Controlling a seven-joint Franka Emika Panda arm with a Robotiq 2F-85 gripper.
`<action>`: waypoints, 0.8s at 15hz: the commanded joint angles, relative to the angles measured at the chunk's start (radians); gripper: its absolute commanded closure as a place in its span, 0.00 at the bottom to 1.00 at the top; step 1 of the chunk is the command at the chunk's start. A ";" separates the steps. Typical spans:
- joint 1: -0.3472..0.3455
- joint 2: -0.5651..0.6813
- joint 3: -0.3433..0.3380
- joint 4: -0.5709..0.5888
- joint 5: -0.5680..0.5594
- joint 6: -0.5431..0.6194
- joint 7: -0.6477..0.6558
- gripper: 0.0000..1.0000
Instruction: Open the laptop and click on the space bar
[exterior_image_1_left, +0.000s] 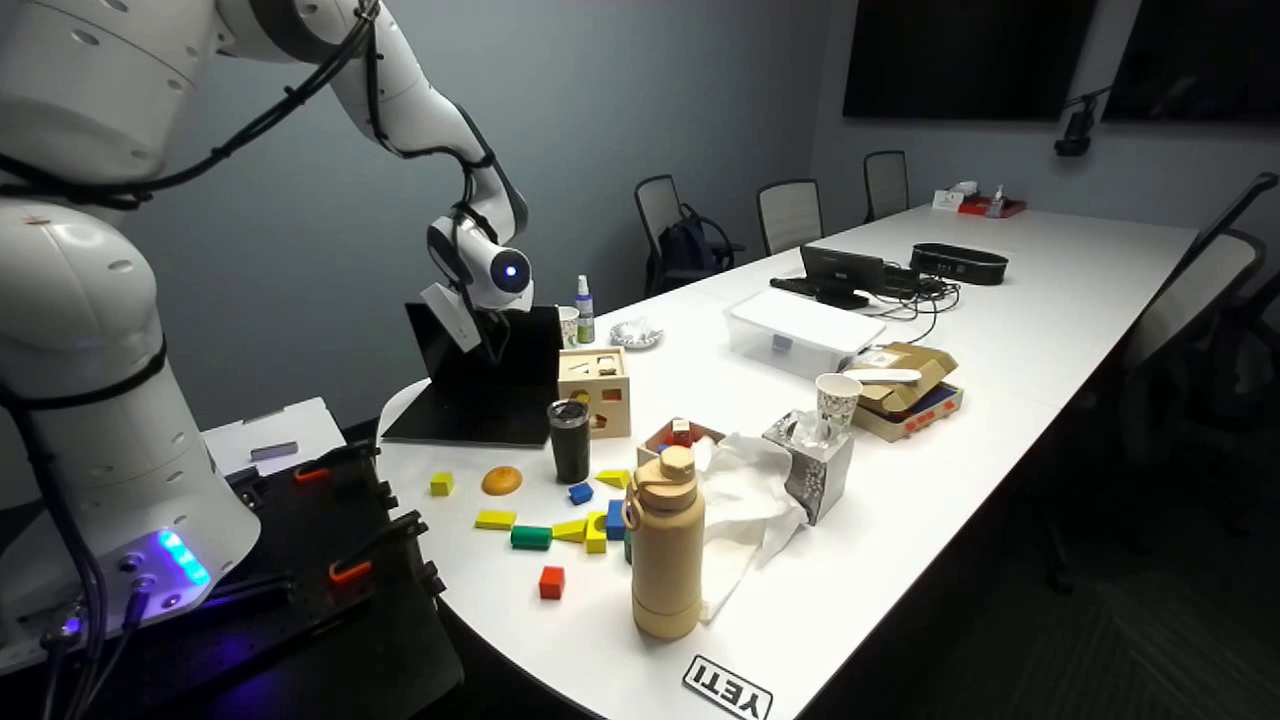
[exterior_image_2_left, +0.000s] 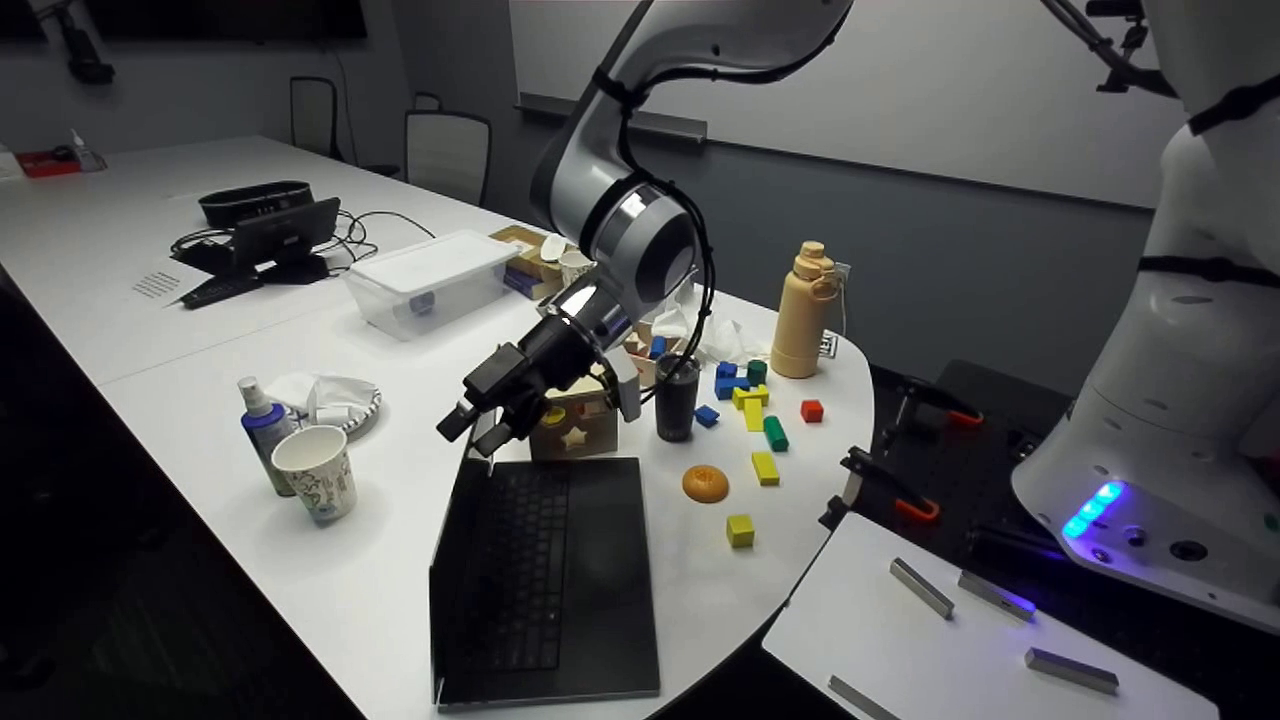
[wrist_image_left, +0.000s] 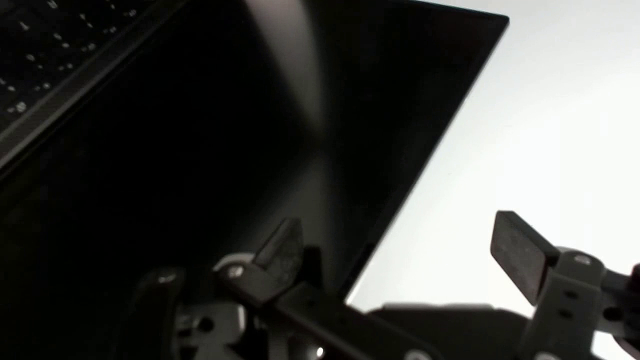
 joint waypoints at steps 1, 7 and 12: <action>0.021 0.031 0.018 0.079 -0.023 0.006 0.012 0.00; 0.025 0.076 0.022 0.148 -0.050 0.010 0.006 0.00; 0.029 0.119 0.022 0.198 -0.060 0.010 0.006 0.00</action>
